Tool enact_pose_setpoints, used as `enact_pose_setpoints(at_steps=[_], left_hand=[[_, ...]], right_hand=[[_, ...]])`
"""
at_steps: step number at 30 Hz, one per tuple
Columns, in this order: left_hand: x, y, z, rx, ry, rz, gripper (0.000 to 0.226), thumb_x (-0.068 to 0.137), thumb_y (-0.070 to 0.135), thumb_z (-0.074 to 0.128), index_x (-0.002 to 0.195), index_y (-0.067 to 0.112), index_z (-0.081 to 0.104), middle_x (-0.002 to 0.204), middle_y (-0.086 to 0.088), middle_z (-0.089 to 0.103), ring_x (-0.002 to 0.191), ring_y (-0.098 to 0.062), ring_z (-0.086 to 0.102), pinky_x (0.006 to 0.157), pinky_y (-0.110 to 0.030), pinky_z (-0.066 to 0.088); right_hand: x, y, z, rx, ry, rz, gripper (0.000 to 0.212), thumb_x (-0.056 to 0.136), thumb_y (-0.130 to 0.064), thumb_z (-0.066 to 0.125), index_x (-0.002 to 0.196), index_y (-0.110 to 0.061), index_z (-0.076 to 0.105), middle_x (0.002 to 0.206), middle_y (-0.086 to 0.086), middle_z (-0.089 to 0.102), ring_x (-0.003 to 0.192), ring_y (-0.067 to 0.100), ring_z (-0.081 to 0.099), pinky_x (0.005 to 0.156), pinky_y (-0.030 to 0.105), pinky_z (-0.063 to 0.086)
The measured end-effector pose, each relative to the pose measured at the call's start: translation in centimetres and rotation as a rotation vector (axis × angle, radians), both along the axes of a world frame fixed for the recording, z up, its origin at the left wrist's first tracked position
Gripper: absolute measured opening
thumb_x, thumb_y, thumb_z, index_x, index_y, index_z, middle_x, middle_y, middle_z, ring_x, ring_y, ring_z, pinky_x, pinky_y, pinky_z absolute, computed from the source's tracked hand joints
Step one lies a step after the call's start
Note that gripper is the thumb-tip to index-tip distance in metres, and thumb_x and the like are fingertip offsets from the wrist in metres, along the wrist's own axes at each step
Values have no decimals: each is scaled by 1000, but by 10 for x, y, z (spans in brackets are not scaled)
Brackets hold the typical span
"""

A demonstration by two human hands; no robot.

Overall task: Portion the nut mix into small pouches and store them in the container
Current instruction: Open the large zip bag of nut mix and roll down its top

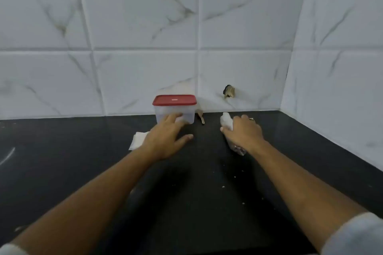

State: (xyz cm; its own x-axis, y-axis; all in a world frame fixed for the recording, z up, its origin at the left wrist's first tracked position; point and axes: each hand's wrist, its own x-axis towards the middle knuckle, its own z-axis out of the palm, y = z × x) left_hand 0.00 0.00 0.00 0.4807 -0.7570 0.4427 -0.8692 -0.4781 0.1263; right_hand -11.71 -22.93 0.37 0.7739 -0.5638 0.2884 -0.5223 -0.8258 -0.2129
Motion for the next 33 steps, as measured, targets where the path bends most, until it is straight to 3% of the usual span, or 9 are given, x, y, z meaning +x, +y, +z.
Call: enact_pose_setpoints(at_steps=[5,10,16,22,28,33], left_hand=[[11,-24,-27,24,147,-44,47,98,54,55,138,31,57,152,8,42,140,-11,41,109,-35,45],[17,-22,-45,23,199,-82,40,98,49,58,134,32,60,147,10,47,132,-6,46,106,-30,46],[20,-20,-45,-14,207,-118,38,97,49,60,132,33,61,143,13,50,124,-2,51,100,-27,49],[17,-27,-48,-17,198,-137,37,97,51,60,130,34,61,142,13,52,123,-2,52,100,-32,52],[15,-35,-49,-9,199,-171,36,96,50,61,128,33,63,137,14,55,118,0,53,98,-28,51],[9,-28,-50,-103,290,-177,31,95,44,65,124,33,66,128,14,61,104,1,59,89,-24,52]], right_hand=[[19,-11,-15,58,59,-142,61,95,-62,57,133,-15,58,128,13,57,115,33,59,87,40,49],[24,-14,-18,120,68,-169,43,92,-33,66,130,-14,60,123,12,57,108,32,60,73,36,46],[14,-6,-11,105,46,-71,25,90,-29,65,111,-20,57,97,3,68,86,24,66,69,36,53],[2,0,-2,161,10,59,20,92,-25,66,103,-30,50,90,-3,67,73,18,66,59,35,52],[3,2,1,202,48,199,41,89,-24,69,128,-30,57,115,-6,62,100,16,61,85,38,54],[8,16,-2,297,74,315,47,87,-22,73,133,-29,63,123,-4,62,105,14,60,89,34,51]])
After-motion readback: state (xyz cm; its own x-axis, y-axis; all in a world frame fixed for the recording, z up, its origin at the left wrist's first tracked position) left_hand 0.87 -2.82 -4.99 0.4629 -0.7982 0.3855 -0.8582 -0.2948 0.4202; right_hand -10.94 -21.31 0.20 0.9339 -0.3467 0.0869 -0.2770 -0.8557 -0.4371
